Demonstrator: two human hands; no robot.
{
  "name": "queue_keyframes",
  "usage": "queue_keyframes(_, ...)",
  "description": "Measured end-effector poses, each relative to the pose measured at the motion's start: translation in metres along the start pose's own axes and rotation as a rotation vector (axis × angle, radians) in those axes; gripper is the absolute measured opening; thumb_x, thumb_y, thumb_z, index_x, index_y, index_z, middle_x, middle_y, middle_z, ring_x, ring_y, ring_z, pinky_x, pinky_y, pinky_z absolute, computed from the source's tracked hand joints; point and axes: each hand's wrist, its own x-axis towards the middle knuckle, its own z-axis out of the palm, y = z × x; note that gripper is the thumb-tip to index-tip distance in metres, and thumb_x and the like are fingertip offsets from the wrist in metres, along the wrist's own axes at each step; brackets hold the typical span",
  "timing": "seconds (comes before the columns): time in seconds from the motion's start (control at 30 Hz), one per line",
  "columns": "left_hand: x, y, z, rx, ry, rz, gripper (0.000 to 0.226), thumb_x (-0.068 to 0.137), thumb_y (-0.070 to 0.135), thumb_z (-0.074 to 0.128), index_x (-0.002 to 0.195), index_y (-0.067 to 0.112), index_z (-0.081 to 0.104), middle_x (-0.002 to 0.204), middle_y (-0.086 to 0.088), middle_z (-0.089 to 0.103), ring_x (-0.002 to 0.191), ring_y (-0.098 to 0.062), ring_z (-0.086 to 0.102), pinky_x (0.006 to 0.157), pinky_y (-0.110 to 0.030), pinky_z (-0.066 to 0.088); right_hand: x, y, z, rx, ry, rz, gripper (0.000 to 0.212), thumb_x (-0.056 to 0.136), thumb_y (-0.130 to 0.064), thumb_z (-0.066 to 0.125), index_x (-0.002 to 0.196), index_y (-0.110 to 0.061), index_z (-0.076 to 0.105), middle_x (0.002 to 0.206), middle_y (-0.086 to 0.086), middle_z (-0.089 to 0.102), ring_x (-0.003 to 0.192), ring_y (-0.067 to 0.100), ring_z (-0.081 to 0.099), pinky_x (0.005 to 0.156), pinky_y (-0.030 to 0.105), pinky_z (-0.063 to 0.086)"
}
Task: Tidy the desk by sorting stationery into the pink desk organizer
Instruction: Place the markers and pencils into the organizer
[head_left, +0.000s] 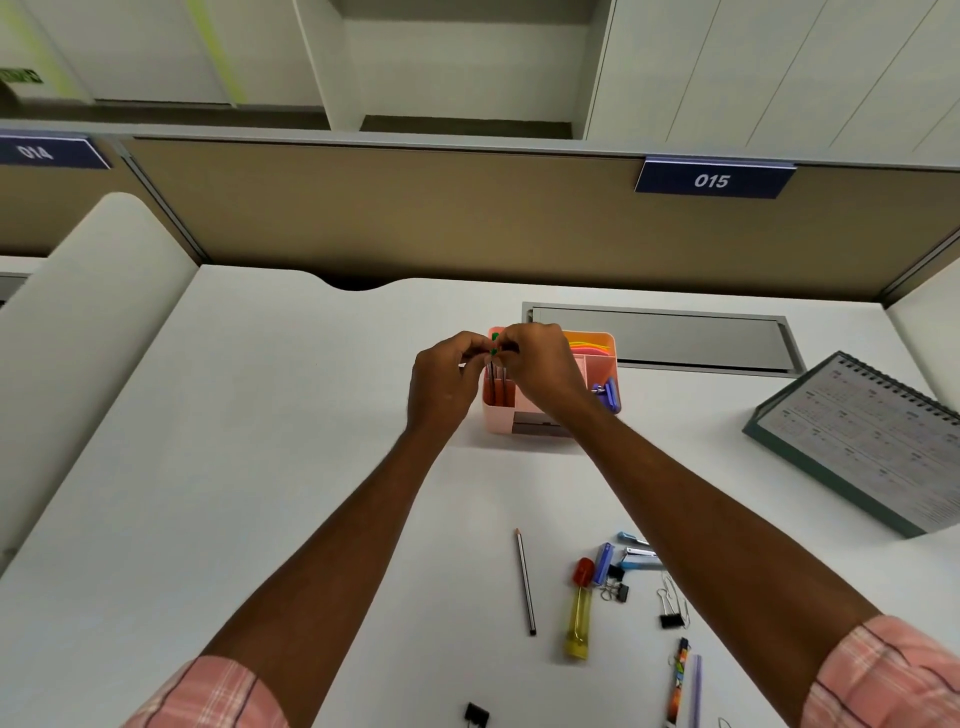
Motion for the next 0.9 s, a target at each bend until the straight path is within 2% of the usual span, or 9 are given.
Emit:
queue_keyframes(0.17, 0.002, 0.001, -0.002, 0.009, 0.008, -0.014, 0.014, 0.094, 0.014, 0.071, 0.108, 0.016, 0.075, 0.101, 0.005, 0.077, 0.091, -0.005, 0.070, 0.085, -0.028, 0.060, 0.001, -0.002, 0.000, 0.005, -0.001, -0.006, 0.013, 0.096, -0.015, 0.069, 0.102, -0.008, 0.078, 0.091, 0.009, 0.076, 0.077, 0.019, 0.066, 0.077, 0.024, 0.051)
queue_keyframes(0.37, -0.003, 0.003, -0.002, -0.009, 0.038, -0.084, 0.030, 0.094, 0.015, 0.071, 0.124, 0.013, 0.072, 0.114, 0.000, 0.076, 0.103, -0.012, 0.073, 0.092, -0.034, 0.060, -0.007, 0.001, -0.004, 0.003, 0.051, -0.052, 0.014, 0.094, -0.006, 0.066, 0.100, -0.008, 0.079, 0.093, 0.011, 0.077, 0.080, 0.022, 0.069, 0.081, 0.036, 0.060)
queue_keyframes(0.5, -0.015, 0.015, -0.005, -0.011, 0.103, -0.138, 0.034, 0.096, 0.012, 0.067, 0.130, 0.014, 0.068, 0.124, 0.001, 0.073, 0.109, -0.012, 0.071, 0.096, -0.034, 0.059, -0.017, 0.007, -0.011, 0.087, 0.100, 0.011, 0.019, 0.094, -0.008, 0.068, 0.111, -0.007, 0.078, 0.110, 0.010, 0.077, 0.093, 0.019, 0.071, 0.080, 0.020, 0.050)
queue_keyframes(0.6, -0.039, 0.024, -0.005, -0.032, 0.158, -0.190, 0.032, 0.096, 0.012, 0.067, 0.128, 0.015, 0.069, 0.124, 0.002, 0.073, 0.111, -0.011, 0.070, 0.096, -0.033, 0.059, -0.036, 0.015, -0.011, 0.135, 0.082, 0.057, 0.018, 0.093, -0.013, 0.072, 0.110, -0.010, 0.078, 0.109, 0.006, 0.077, 0.091, 0.015, 0.071, 0.082, 0.021, 0.054)
queue_keyframes(0.7, -0.076, 0.033, 0.000, -0.078, 0.179, -0.224, 0.027, 0.095, 0.010, 0.068, 0.121, 0.016, 0.071, 0.116, 0.004, 0.074, 0.103, -0.007, 0.070, 0.089, -0.030, 0.061, -0.065, 0.025, -0.006, 0.187, 0.012, 0.104, 0.016, 0.093, -0.011, 0.072, 0.108, -0.011, 0.078, 0.104, 0.004, 0.077, 0.086, 0.012, 0.068, 0.084, 0.027, 0.059)
queue_keyframes(0.8, -0.125, 0.038, 0.008, -0.093, 0.084, -0.277, 0.022, 0.093, 0.012, 0.069, 0.113, 0.018, 0.073, 0.105, 0.007, 0.075, 0.093, -0.004, 0.070, 0.083, -0.024, 0.060, -0.098, 0.037, 0.001, 0.218, -0.062, 0.132, 0.012, 0.091, -0.010, 0.074, 0.102, -0.010, 0.077, 0.096, 0.004, 0.076, 0.083, 0.014, 0.068, 0.085, 0.033, 0.060)
queue_keyframes(0.9, -0.170, 0.034, 0.022, -0.008, -0.124, -0.472, 0.015, 0.090, 0.021, 0.073, 0.104, 0.024, 0.072, 0.091, 0.009, 0.072, 0.086, -0.008, 0.070, 0.078, -0.025, 0.057, -0.128, 0.048, 0.012, 0.239, -0.136, 0.159, 0.015, 0.088, -0.008, 0.077, 0.102, -0.008, 0.076, 0.092, 0.005, 0.076, 0.079, 0.013, 0.070, 0.083, 0.035, 0.061)
